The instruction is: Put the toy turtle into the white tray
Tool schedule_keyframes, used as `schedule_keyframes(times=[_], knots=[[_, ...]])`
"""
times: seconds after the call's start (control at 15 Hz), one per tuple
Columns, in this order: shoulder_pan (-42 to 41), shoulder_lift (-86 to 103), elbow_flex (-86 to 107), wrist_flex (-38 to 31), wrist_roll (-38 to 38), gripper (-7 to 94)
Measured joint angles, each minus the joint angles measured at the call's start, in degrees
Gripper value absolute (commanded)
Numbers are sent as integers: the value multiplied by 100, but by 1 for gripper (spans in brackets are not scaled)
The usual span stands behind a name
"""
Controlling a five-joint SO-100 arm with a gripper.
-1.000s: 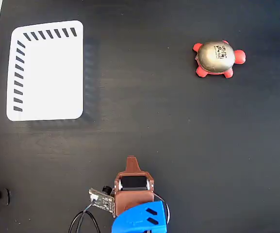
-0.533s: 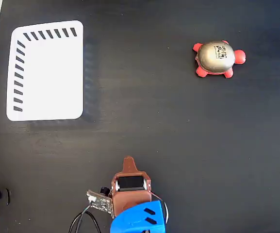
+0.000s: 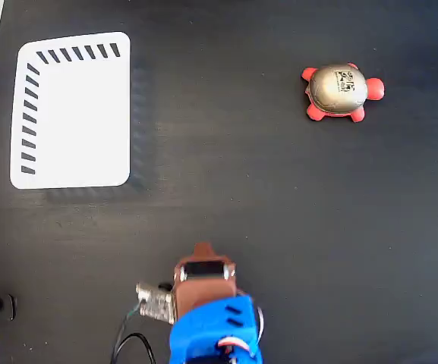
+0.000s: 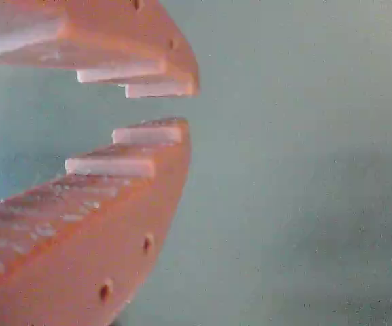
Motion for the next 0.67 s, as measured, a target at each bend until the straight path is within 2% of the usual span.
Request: schedule_keyframes(times=[0.4,0.67], knots=[[1222,-3384,-2883,-211,-905,0],[1863,-5432,-5036,229,-1441,2]])
